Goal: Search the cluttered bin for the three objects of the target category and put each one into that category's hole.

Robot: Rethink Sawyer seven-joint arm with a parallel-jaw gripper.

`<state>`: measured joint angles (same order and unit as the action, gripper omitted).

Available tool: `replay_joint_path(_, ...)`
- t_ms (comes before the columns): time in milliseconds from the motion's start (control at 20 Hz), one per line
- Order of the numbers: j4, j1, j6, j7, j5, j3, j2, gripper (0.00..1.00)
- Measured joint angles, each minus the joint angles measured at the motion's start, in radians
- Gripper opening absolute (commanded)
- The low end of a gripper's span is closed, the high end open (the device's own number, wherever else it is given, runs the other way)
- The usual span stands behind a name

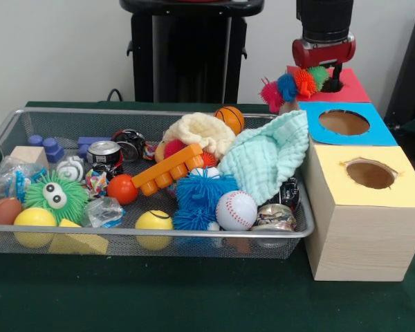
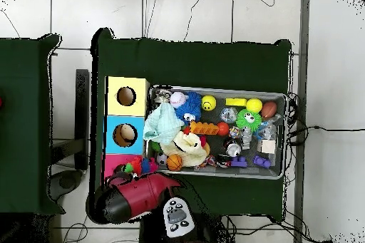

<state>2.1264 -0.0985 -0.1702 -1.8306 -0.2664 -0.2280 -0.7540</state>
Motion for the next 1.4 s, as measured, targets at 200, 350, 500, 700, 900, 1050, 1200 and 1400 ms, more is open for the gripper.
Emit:
replay_joint_path(200, 0.0, -0.005, -0.056, 0.0, 0.016, -0.01, -0.028, 1.0)
replay_joint_path(350, -0.002, -0.011, -0.139, 0.0, 0.045, -0.021, -0.069, 1.0)
replay_joint_path(500, -0.007, -0.018, -0.214, 0.0, 0.065, -0.027, -0.104, 1.0)
replay_joint_path(700, -0.012, -0.048, -0.32, 0.0, 0.078, -0.027, -0.152, 1.0)
replay_joint_path(900, -0.02, -0.072, -0.351, 0.0, 0.078, -0.027, -0.175, 1.0)
replay_joint_path(1050, -0.027, -0.081, -0.351, 0.0, 0.078, -0.027, -0.182, 1.0)
replay_joint_path(1200, -0.036, -0.096, -0.351, 0.0, 0.077, -0.028, -0.187, 1.0)
replay_joint_path(1400, -0.061, -0.138, -0.351, 0.0, 0.074, -0.031, -0.182, 1.0)
